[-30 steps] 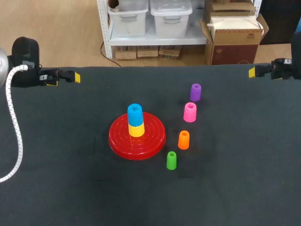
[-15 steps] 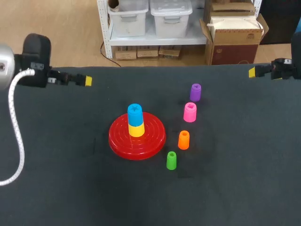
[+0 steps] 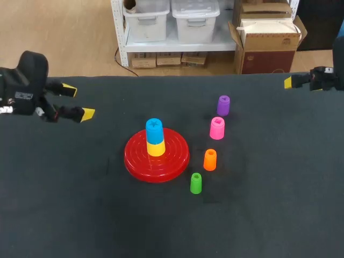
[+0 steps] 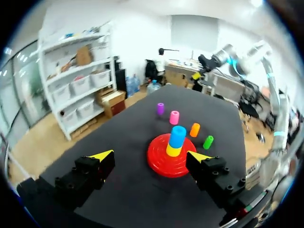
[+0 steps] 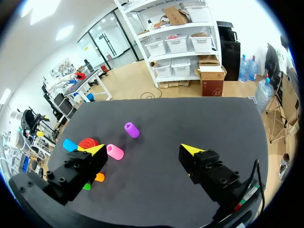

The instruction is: Pick up and stack the cylinders on the red base in this order: pink,purple,orange,green

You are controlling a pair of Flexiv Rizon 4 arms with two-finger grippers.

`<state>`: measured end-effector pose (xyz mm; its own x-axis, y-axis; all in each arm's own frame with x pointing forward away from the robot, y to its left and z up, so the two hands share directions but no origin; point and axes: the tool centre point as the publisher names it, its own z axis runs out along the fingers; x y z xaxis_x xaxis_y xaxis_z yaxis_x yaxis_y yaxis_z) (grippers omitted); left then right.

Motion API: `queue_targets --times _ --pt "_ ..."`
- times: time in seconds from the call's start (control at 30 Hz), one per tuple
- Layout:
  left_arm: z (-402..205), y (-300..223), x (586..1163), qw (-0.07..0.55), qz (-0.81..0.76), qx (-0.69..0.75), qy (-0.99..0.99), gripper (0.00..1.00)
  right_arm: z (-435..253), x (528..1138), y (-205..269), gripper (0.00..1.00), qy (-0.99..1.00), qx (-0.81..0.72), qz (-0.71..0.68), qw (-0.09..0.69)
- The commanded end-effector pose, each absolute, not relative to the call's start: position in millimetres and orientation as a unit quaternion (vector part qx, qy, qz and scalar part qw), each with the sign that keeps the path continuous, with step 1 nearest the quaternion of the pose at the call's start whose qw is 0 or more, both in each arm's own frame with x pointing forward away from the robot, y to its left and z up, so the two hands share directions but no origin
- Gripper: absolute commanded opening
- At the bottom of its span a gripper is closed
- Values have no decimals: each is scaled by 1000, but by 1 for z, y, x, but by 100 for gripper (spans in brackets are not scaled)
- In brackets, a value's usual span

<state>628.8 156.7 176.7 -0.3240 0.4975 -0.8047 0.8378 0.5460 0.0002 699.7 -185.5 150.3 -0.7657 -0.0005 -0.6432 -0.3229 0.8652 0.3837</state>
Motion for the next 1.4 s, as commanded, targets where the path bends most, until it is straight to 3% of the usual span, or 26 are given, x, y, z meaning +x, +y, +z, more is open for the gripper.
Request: queue_targets --times 0.03,0.37,0.77,1.4 --pt "174 158 634 410 -272 435 754 100 150 700 -185 100 907 -89 244 331" --pt "175 165 628 424 -265 420 757 100 150 700 -185 100 907 -89 244 331" --pt "171 159 615 382 -277 501 725 100 150 700 -185 100 907 -89 244 331" --pt "167 163 626 387 -279 469 743 100 150 700 -185 100 907 -89 244 331"
